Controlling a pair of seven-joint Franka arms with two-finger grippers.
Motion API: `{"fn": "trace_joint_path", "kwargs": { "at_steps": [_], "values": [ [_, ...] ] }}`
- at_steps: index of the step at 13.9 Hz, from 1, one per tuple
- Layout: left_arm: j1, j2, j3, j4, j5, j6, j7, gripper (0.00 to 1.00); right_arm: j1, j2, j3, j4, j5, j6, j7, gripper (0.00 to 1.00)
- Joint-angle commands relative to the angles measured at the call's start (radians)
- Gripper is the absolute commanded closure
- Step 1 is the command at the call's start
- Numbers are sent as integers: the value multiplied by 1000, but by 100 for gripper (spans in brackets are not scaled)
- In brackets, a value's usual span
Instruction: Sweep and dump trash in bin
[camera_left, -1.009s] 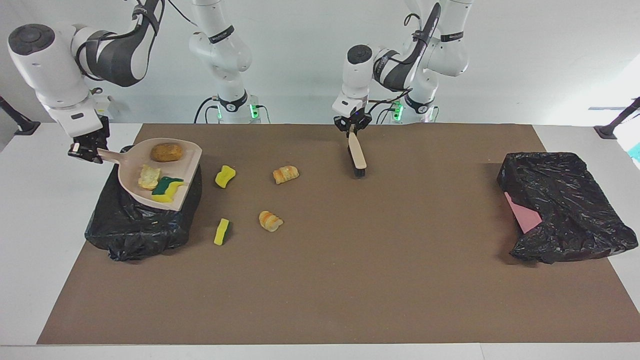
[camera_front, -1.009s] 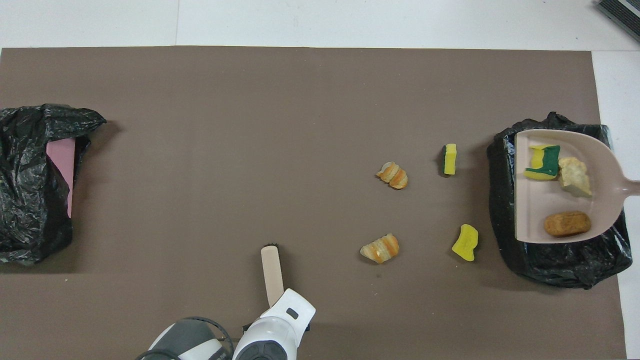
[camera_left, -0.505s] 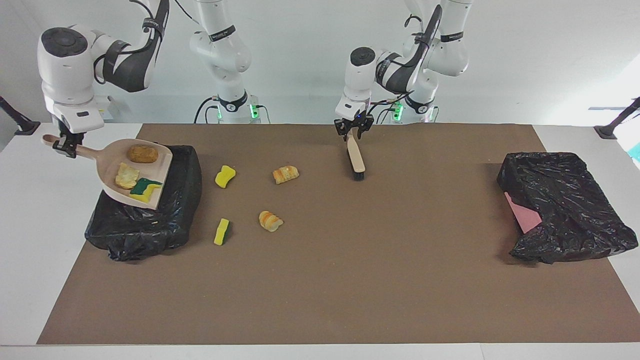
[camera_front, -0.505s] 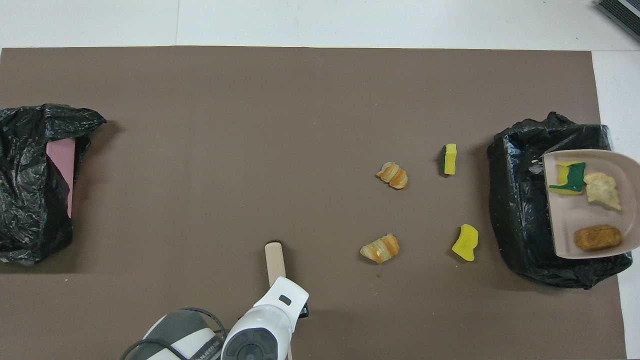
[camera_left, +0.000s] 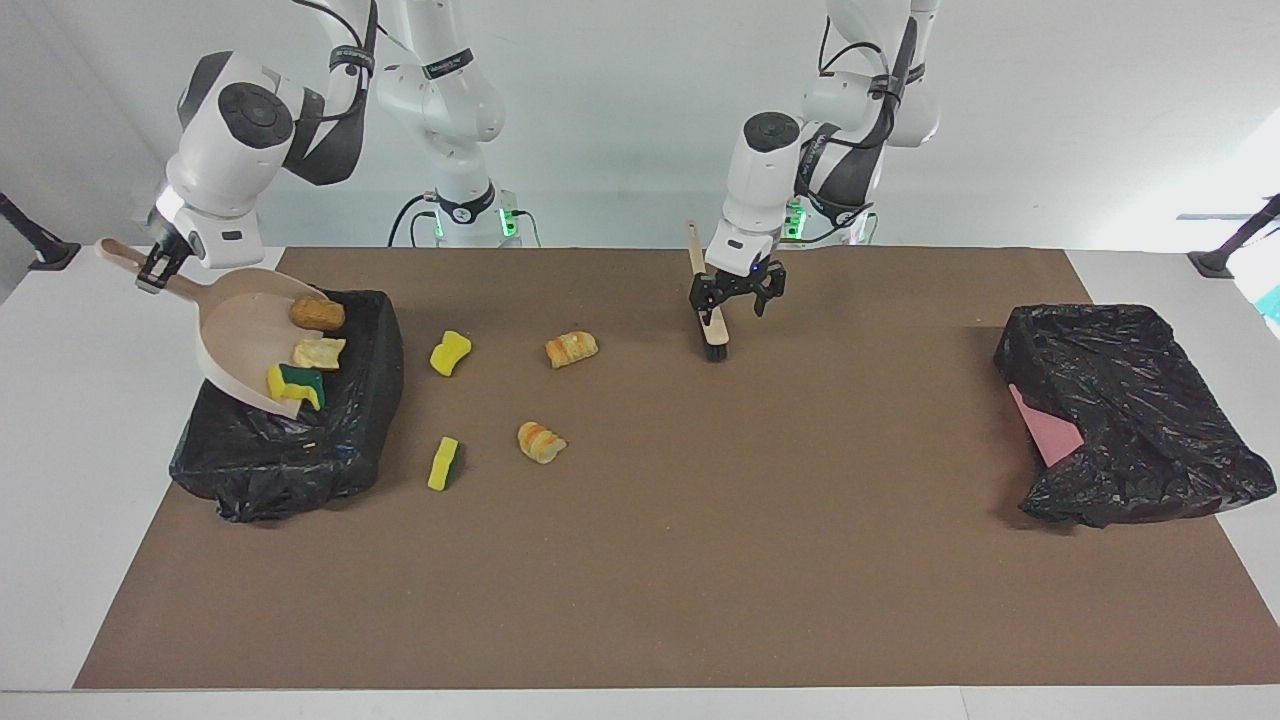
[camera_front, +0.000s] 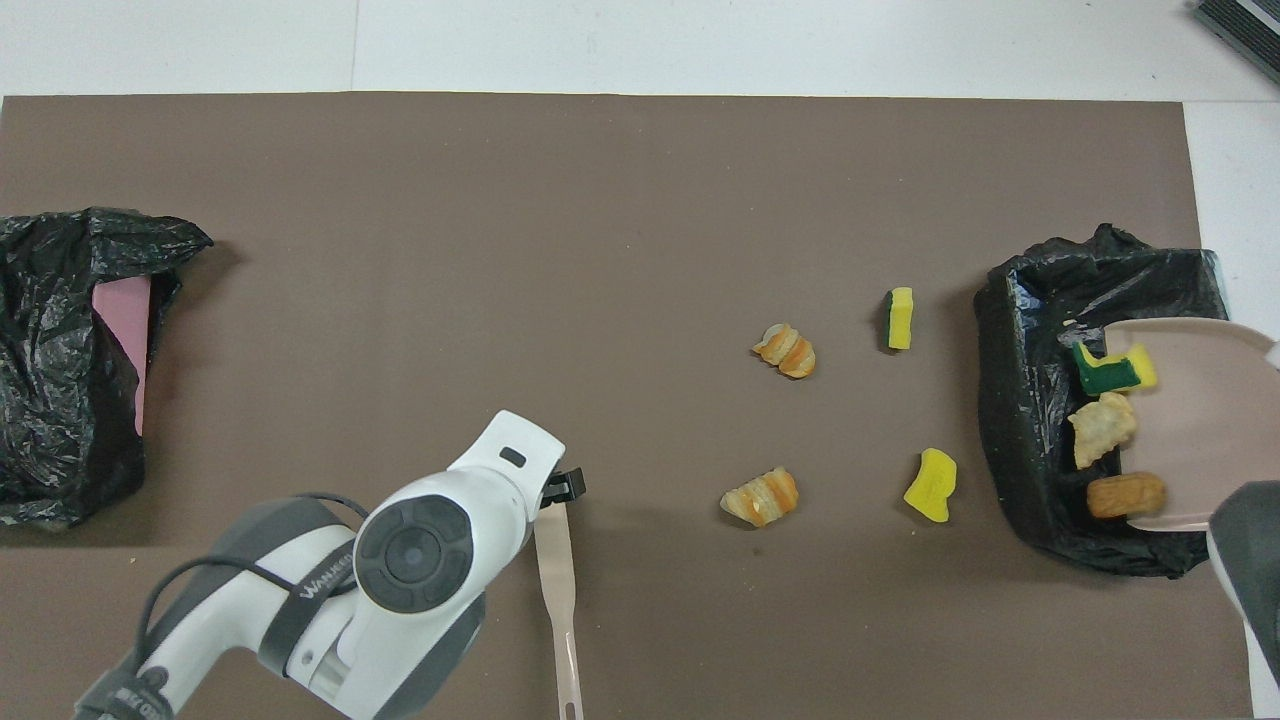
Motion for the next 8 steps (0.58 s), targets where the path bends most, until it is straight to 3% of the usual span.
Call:
{"fn": "trace_joint_path", "kwargs": {
  "at_steps": [1,8],
  "values": [
    [107,97,-8,119,20,-7,144,0,56,-42,3,-27,-77,-98,110,100],
    [318,203,-5,374,9,-166,428,0,72,-88,3,19,-176,-141,67,100]
  ]
}}
